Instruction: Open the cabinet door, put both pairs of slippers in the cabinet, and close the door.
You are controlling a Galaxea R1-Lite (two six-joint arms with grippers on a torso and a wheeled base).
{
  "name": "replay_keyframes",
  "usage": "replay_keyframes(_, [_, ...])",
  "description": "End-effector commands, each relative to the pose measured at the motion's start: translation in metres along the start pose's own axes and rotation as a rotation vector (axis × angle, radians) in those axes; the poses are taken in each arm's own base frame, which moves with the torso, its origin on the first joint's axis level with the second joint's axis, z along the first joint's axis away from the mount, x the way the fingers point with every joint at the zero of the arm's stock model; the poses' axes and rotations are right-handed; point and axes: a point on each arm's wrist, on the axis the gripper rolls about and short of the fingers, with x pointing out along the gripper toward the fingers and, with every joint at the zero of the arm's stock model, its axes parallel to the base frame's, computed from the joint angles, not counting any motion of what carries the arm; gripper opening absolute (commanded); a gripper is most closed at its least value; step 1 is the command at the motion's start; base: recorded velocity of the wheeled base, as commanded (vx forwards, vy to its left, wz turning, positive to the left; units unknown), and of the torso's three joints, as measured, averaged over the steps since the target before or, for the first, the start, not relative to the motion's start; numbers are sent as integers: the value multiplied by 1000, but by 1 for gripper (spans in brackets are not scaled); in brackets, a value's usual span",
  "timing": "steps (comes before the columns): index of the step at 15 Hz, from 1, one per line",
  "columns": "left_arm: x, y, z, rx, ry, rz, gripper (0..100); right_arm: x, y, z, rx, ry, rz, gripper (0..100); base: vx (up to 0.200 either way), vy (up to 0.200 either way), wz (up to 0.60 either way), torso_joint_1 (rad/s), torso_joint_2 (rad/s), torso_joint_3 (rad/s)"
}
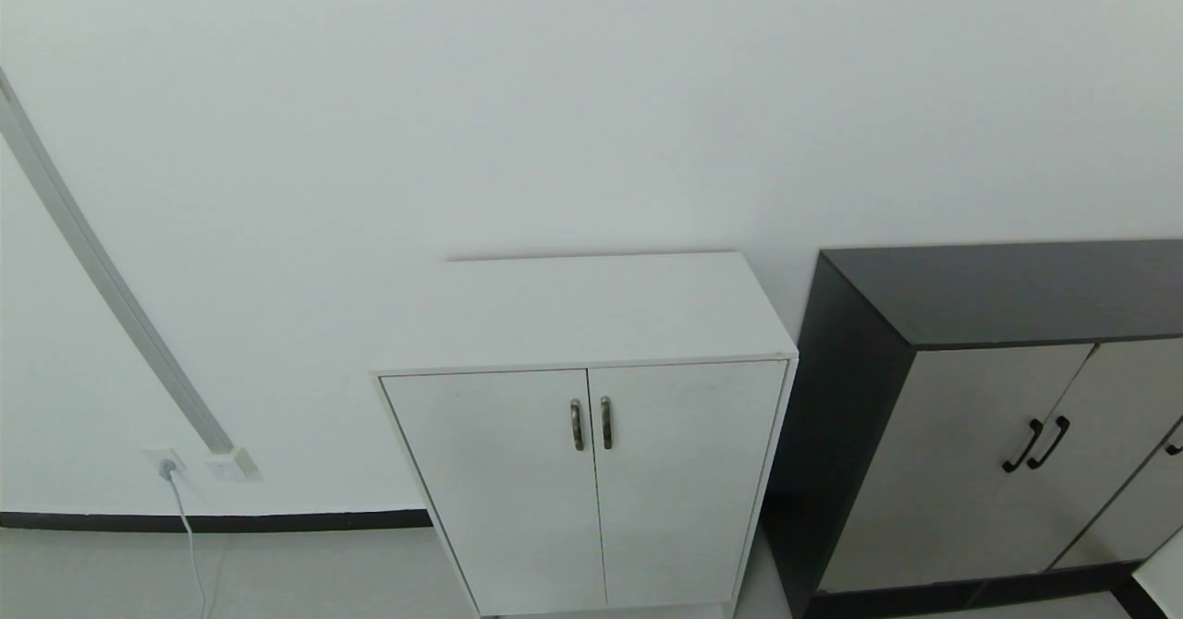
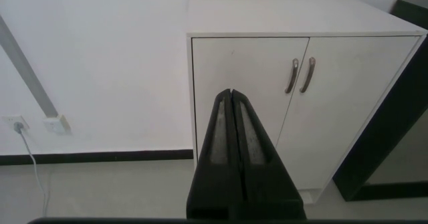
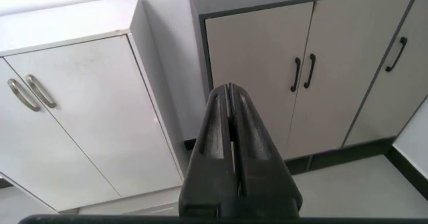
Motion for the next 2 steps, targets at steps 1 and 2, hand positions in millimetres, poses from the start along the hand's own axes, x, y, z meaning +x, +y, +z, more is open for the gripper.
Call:
replay_keyframes(1, [0, 0, 0, 0, 1, 1, 0, 0, 0, 0, 2, 1, 1, 0, 0, 0, 0, 0, 0, 0])
replay_keyframes(2, [0, 0, 0, 0, 1, 1, 0, 0, 0, 0, 0, 1, 1, 0, 0, 0, 0, 0, 0, 0])
